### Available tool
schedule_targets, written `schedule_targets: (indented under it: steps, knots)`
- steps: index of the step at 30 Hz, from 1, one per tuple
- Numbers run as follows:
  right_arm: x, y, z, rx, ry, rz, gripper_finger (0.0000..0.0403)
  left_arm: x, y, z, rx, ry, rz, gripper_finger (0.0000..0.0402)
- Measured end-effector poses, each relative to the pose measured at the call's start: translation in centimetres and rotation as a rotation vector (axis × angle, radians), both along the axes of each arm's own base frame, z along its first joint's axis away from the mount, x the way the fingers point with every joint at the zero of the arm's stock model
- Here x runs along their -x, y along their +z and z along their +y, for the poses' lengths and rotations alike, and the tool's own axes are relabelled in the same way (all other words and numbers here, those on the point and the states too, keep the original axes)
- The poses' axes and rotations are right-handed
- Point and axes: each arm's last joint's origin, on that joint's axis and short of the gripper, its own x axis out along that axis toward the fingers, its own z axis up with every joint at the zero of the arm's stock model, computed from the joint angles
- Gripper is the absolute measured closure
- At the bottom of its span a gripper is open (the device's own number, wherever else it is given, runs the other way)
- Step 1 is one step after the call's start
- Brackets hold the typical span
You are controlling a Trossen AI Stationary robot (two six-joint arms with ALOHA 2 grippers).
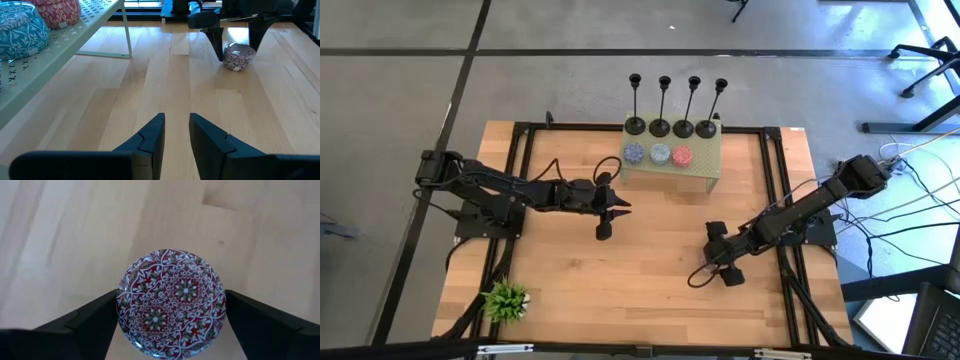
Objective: Pick & Place candle stick holders
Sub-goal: Put the purple scented candle on the shelf
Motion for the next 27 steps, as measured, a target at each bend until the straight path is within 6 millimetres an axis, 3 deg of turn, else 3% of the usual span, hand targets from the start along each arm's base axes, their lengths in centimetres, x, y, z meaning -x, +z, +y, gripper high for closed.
schedule_targets:
  steps: [10, 19, 27]
  knots:
    - [0.1, 0.0, -0.1, 0.023, -0.017, 0.001, 0.0113, 0.0, 0.0, 0.0, 0.000, 0.000, 0.000, 0.0318]
    - [-0.4, 0.3, -0.1, -0.050, -0.140, -0.007, 0.0103, 0.0, 0.0, 0.0, 0.000, 0.000, 0.000, 0.0318]
    - [-2.0, 4.1, 0.0, -0.022, -0.198, 0.064, 0.0101, 0.0, 0.0, 0.0, 0.000, 0.000, 0.000, 0.0318]
